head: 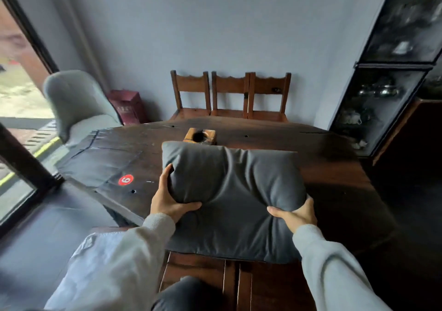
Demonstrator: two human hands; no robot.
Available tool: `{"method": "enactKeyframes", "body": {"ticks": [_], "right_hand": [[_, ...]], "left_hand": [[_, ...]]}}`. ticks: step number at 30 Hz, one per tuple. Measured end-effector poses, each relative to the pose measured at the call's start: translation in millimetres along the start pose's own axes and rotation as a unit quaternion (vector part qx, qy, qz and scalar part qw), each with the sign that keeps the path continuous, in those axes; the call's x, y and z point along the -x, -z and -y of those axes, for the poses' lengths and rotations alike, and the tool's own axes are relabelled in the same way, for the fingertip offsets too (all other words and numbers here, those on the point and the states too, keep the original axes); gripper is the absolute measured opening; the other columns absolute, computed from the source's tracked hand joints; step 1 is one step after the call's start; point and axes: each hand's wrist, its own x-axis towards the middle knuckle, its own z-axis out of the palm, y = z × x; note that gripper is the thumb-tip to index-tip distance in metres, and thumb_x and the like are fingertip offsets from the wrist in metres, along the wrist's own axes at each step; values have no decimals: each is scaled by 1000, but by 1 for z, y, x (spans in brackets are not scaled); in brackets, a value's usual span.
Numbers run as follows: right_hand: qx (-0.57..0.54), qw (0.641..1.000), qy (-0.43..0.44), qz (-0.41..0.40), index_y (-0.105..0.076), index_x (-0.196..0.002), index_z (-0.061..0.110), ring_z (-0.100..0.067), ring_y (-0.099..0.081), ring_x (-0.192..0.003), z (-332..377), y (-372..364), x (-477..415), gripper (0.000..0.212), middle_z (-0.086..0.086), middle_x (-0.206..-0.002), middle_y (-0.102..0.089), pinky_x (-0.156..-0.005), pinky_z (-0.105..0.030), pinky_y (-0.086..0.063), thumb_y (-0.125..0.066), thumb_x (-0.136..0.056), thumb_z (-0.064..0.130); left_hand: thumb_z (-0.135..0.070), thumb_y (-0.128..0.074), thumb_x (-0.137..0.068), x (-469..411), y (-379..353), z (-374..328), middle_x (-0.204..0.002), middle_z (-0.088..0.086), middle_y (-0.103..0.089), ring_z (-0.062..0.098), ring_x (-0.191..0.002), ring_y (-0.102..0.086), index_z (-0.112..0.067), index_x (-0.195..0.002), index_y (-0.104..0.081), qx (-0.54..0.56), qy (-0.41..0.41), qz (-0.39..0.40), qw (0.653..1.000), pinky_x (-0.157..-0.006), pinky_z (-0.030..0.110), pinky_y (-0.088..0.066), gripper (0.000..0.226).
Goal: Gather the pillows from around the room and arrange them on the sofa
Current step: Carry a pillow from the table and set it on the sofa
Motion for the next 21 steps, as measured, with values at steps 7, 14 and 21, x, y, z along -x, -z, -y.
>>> {"method": "enactKeyframes", "body": {"ticks": [7, 14, 21], "right_hand": [[13, 977, 141, 156, -37, -149, 22, -35, -52, -135, 36, -23, 121, 127, -12, -148, -54, -111, -41, -38, -105, -42, 37], [-77, 936, 190, 288, -67, -124, 23, -17, -69, -102, 34, -61, 241, 92, 1, -118, -74, -94, -32, -50, -102, -43, 48], [-14, 830, 134, 541, -82, -99, 27, -30, -78, -92, 33, -118, 332, 68, -5, -100, -81, -91, -44, -59, -101, -43, 58]], "left_hand": [[-31, -106, -41, 179, 139, -19, -152, -18, -39, 2, -137, -36, -37, -158, -26, 21, 13, -200, 979, -109, 13, -27, 142], [-31, -88, -80, 333, 265, -39, -112, 9, -72, 14, -83, -69, -10, -124, -66, 176, 198, -394, 880, -61, 9, -51, 54], [-36, -92, -73, 496, 361, -29, -115, 7, -75, 23, -97, -71, -13, -131, -68, 169, 214, -473, 838, -84, 31, -55, 66]]}}
